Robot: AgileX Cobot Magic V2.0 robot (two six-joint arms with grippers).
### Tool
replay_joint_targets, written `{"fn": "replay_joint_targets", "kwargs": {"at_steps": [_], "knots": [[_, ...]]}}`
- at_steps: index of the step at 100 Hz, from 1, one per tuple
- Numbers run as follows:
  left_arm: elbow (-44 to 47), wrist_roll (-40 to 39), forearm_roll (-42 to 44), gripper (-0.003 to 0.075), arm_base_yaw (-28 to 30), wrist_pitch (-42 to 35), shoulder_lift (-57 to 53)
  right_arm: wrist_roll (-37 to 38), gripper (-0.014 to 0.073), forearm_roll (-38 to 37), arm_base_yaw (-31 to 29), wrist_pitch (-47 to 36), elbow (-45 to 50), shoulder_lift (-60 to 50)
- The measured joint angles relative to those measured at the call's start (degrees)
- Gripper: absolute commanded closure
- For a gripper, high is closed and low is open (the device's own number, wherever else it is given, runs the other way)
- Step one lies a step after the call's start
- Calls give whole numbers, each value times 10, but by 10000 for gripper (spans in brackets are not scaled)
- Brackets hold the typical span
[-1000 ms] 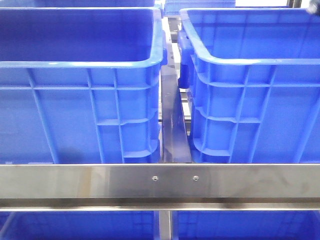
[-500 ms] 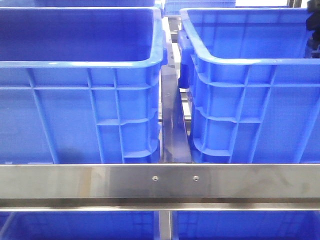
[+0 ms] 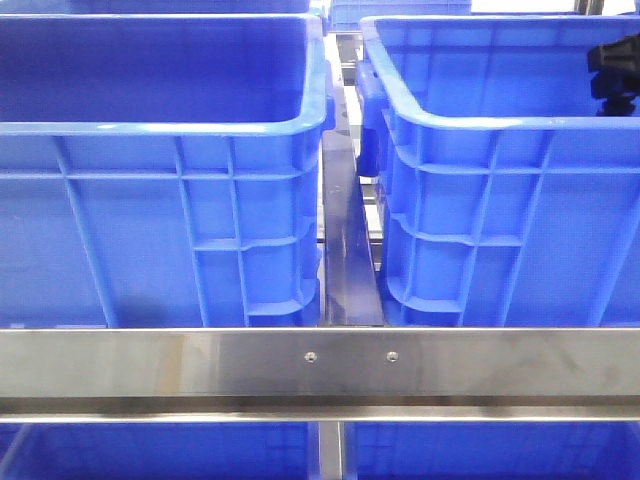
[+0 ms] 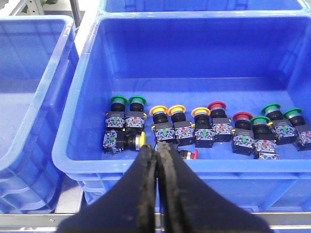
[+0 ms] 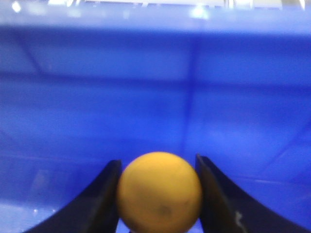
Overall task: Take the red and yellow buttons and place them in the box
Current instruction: 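Lower the yellow button into the bin with the right gripper and release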
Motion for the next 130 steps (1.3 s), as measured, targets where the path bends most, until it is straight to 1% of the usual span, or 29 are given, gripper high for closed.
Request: {"fn": "replay_joint_targets", "kwargs": {"at_steps": [35,42,49,66,75,102,117,130], "knots": [[0,0,0,739,0,0,0,-1,429,3,0,12,-8,38],[0,0,0,739,0,0,0,-1,411,4,0,13,-10,38],[0,0,0,739,0,0,0,-1,356,4,0,13,-9,38],[0,0,0,739,0,0,0,-1,148,4,0,13,-9,38],[0,0,0,739,0,0,0,0,90,4,0,13,-9,40],[0,0,0,739,0,0,0,10,83,4,0,12,-9,19],[0,0,0,739,0,0,0,14,83,4,0,12,14,-32],[0,0,0,739,0,0,0,15,84,4,0,11,54,-90]]}}
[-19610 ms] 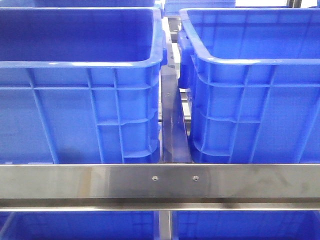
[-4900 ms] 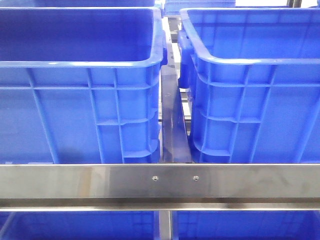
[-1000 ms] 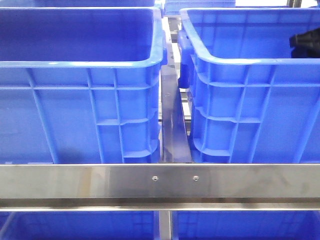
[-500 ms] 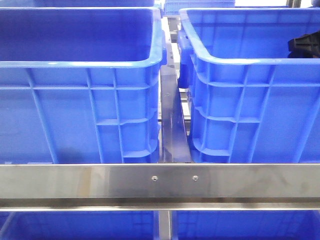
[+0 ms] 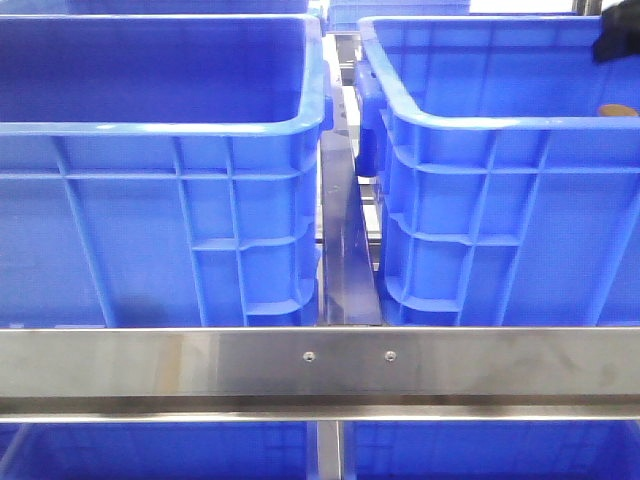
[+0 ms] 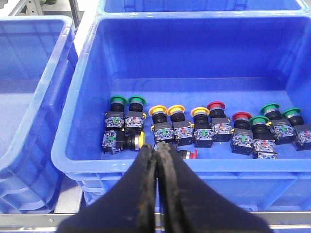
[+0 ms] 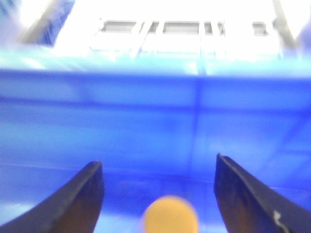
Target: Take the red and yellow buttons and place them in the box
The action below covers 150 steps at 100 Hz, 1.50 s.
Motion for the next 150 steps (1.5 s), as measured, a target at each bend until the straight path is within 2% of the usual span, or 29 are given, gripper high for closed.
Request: {"fn": "replay_joint_targets", "kwargs": {"at_steps": [48,79,89,108,125,150], "knots": [[0,0,0,739,0,2,0,18,86,0,0,17,239,-327],[0,0,0,739,0,3,0,47,91,-1,0,-7,362,-523],[0,0,0,739,0,3,0,50,165,-1,0,-9,387,-578],[0,0,0,739,0,3,0,53,442,-1,0,-9,423,-663],[0,0,0,739,0,3,0,53,664,-1,0,-9,439,-693],[0,0,0,739,0,3,0,55,662,-1,0,-9,442,-695]]}}
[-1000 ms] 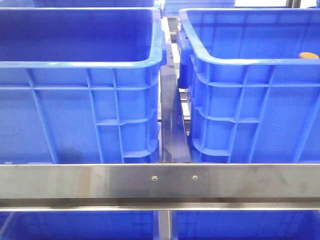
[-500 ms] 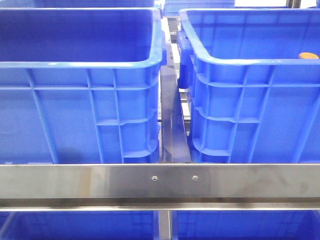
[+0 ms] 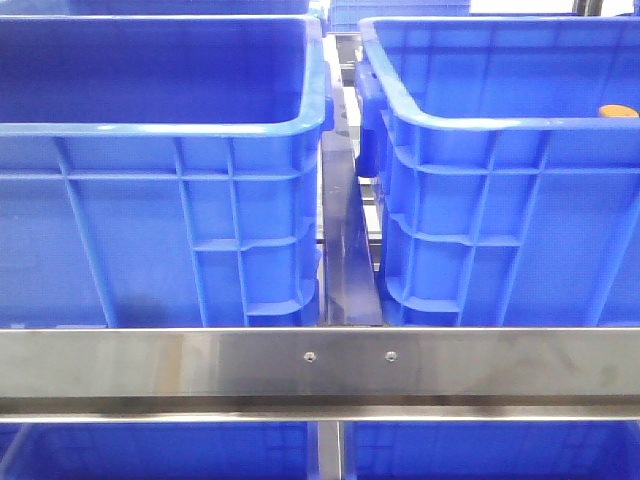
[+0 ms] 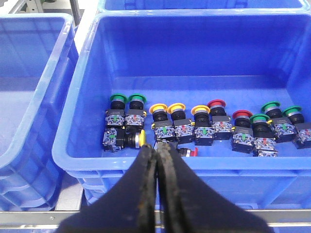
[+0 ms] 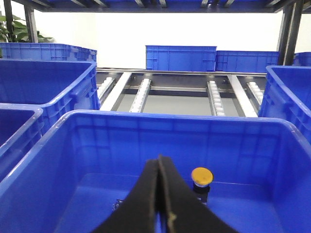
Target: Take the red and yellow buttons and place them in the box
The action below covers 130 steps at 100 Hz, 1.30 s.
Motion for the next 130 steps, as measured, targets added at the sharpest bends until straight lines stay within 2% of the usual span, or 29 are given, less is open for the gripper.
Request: {"fn": "replay_joint_targets", "kwargs": {"at_steps": [101,111,130], "knots": [[0,0,2,739,0,0,0,1,662,0,0,8,0,0],[3,0,7,739,0,-28,0,1,662,0,0,8,0,0],[45,0,16,739,0,-133,-21,1,662,0,0,8,0,0]]}}
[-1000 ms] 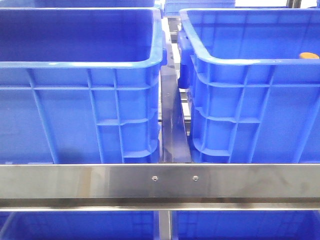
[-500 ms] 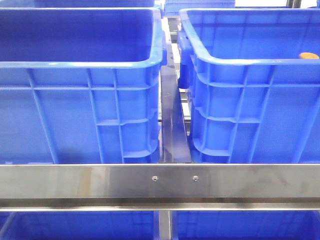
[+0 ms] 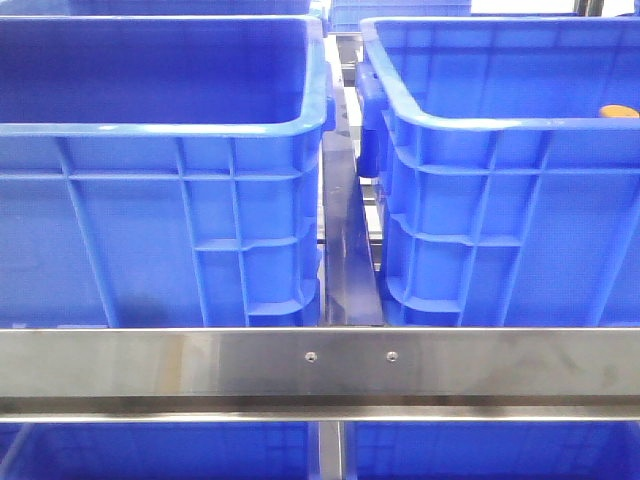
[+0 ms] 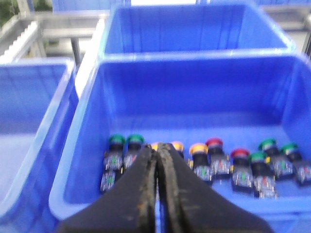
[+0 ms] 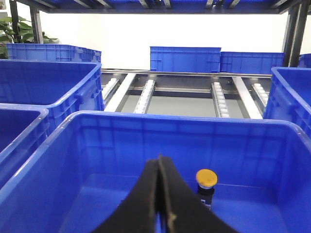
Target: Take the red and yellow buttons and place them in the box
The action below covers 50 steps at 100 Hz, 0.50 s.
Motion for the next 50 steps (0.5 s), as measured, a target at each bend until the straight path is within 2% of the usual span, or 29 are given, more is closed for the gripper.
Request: {"fn": "replay_joint_targets", "kwargs": {"at_steps": [12,28,50], "knots": [[55,7,2,739,0,-64,-31,0,662,0,0,0,0,0],[139,59,-15,739,8,-140,-75,0,662,0,0,0,0,-1],[239,87,-41,739,49,-193,-137,0,662,-1,0,0,0,-1]]}}
